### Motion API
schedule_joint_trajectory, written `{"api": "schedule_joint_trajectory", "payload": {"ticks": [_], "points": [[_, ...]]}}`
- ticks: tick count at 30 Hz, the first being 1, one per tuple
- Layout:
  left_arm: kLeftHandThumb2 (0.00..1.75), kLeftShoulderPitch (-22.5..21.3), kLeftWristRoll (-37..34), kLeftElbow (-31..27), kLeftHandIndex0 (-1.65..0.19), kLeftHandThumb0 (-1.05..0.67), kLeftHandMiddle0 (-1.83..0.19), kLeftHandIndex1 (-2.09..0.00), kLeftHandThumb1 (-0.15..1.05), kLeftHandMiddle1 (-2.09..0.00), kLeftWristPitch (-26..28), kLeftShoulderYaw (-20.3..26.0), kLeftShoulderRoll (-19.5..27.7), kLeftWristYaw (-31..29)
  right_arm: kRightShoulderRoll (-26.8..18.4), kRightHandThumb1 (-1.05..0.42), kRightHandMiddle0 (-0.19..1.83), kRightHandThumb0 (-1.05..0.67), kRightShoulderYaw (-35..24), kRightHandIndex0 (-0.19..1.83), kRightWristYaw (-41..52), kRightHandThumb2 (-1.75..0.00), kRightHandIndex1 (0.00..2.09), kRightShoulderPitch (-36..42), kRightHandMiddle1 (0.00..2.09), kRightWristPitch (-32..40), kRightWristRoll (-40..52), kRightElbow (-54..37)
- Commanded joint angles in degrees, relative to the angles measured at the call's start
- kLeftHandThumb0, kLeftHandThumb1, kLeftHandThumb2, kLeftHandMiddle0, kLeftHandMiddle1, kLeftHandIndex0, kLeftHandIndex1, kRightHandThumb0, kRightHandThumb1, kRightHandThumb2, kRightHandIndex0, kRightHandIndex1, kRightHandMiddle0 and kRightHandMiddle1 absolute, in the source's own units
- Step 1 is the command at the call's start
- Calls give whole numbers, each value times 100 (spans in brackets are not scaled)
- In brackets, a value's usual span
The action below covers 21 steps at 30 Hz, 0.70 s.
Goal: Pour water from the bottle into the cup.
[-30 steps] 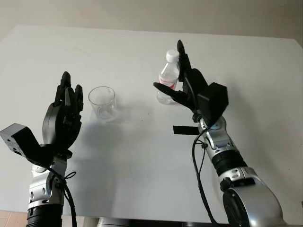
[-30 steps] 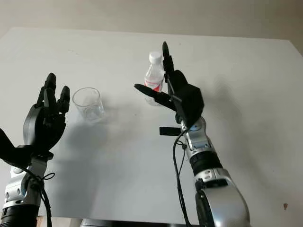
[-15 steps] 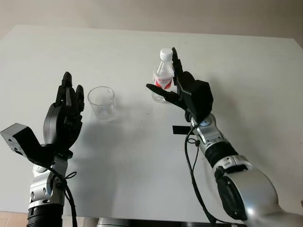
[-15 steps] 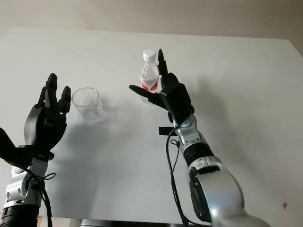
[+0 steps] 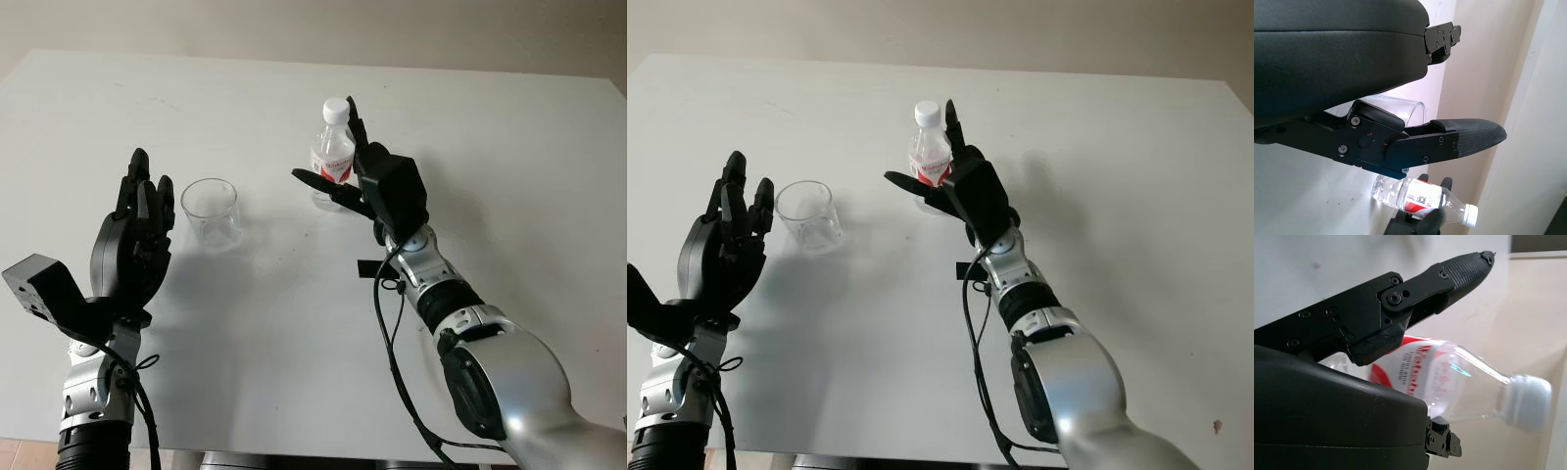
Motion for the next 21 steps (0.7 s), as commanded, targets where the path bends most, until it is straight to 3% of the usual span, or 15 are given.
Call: {"api": "schedule_joint_trajectory", "payload": {"ticks": [1, 5, 10, 16, 17, 18, 21], "points": [[54, -58, 29, -8, 17, -80, 15, -5, 105, -5, -37, 5, -7, 8, 63, -91, -19, -90, -143, -19, 76, -4, 0, -183, 0, 60, 138, 83], [54, -48, 57, -2, 17, -80, 15, -5, 105, -5, -44, -7, -6, 29, 123, -88, -17, -79, -347, -19, 266, -4, 0, -325, 1, 178, 369, 171], [55, -47, 61, -16, 17, -80, 15, -5, 105, -5, -53, -24, -20, 19, 184, -88, -12, -79, -441, -12, 241, -5, 5, -472, 5, 318, 410, 275], [56, -31, 75, -49, 17, -80, 15, -5, 105, -5, -60, -25, -52, 57, 262, -85, 17, -72, -618, 10, 97, -5, 21, -663, 26, 668, 534, 403], [55, -27, 83, -44, 17, -80, 15, -5, 105, -5, -74, -23, -51, 60, 268, -85, 14, -72, -625, 3, 63, -5, 47, -687, 43, 725, 526, 421], [55, -21, 99, -42, 18, -80, 15, -5, 105, -5, -91, -25, -45, 64, 274, -84, 5, -71, -625, -10, 33, -5, 91, -703, 79, 770, 512, 435], [55, -5, 117, -61, 18, -80, 16, -5, 105, -5, -110, -21, -29, 60, 269, -84, -9, -70, -545, -18, -55, -5, 142, -734, 137, 907, 397, 485]]}}
